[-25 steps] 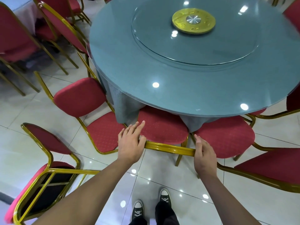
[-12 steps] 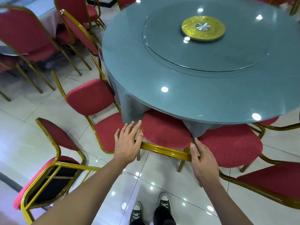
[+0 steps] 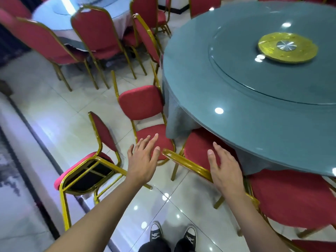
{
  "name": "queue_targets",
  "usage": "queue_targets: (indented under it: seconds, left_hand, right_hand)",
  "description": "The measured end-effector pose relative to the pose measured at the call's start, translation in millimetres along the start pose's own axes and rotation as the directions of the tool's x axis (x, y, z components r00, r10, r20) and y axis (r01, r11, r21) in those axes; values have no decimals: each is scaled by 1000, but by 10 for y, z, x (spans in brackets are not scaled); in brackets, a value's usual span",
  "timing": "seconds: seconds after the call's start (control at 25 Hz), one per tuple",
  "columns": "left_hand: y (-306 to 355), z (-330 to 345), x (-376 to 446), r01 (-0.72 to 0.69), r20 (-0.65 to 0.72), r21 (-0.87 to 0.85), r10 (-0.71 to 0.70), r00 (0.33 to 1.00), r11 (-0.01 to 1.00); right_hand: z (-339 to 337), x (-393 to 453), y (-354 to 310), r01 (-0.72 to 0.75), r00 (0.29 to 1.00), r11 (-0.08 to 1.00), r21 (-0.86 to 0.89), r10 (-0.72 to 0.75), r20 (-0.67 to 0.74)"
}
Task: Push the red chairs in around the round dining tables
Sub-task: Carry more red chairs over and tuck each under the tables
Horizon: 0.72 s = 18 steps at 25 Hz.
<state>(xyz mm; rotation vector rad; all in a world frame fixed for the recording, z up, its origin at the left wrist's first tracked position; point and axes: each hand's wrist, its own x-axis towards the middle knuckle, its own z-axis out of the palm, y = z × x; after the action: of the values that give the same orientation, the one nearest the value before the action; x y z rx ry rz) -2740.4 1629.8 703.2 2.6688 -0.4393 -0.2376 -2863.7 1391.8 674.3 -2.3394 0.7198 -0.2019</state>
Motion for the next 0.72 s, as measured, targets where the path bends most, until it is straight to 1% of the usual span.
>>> queue_targets:
  seconds: [0.16, 0.28, 0.44, 0.6, 0.72]
  left_hand:
    - [-393, -372, -228, 111, -86, -28, -114, 990, 993]
    - [-748, -608, -382, 181, -126, -42, -185, 975, 983]
    - [-1172, -868, -486, 264, -178, -36, -267, 947, 964]
    - [-1502, -1039, -414, 294, -202, -41, -296, 934, 955]
    - [-1657, -1077, -260, 290, -187, -51, -294, 937, 956]
  right_hand:
    - [175, 130, -420, 138, 989, 990, -9, -137, 60]
    - [301, 212, -764, 200, 978, 980, -5, -199, 69]
    - [583, 283, -1329, 276, 952, 961, 25, -277, 127]
    - [835, 370, -1767, 319, 939, 948, 2, -316, 139]
    - [956, 482, -1961, 322, 938, 945, -52, -312, 151]
